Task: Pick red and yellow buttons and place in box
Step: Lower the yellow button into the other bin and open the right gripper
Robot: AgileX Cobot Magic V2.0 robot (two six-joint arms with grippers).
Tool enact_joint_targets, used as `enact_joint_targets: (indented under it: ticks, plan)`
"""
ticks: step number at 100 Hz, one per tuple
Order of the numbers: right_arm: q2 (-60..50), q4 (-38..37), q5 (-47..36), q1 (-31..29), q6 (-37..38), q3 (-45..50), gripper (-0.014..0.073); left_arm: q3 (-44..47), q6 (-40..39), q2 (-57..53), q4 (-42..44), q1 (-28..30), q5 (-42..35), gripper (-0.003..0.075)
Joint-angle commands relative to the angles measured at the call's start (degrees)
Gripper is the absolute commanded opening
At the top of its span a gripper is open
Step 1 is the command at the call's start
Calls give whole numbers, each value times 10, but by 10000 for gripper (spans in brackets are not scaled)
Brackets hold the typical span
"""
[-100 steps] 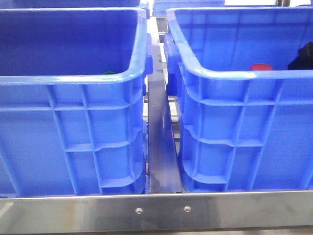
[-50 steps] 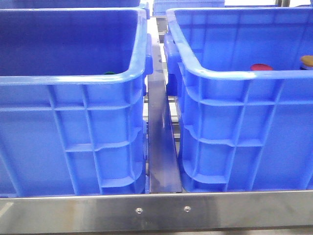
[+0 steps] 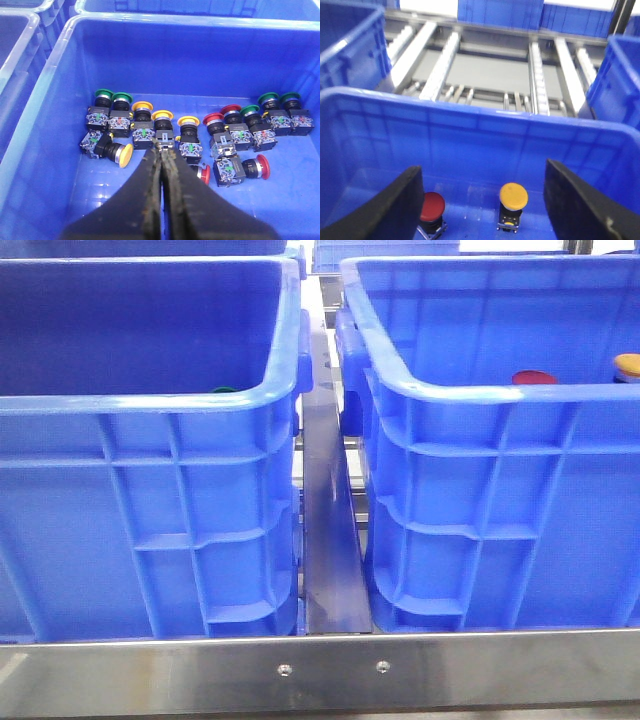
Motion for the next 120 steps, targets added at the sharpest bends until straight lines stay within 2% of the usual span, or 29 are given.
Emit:
enact_joint_targets:
  ticks: [1,25,31,38,57,63,120]
  plan:
    - [-63,60,17,2,5,10,508,-15,1,4,6,2,-45,-19]
    - [-200,60,17,2,5,80,506,-15,1,4,6,2,-45,-19]
    - [-228,60,17,2,5,94,477,-15,1,4,6,2,-45,-19]
    - [-254,60,17,2,5,107,389,-15,1,4,6,2,-45,-19]
    - [-276,60,18,2,5,117,15,-15,1,4,6,2,-45,-19]
    - [-276,60,18,2,5,117,-70,-15,1,4,6,2,-45,-19]
    - [-276,60,18,2,5,117,-67,-15,1,4,6,2,-45,-19]
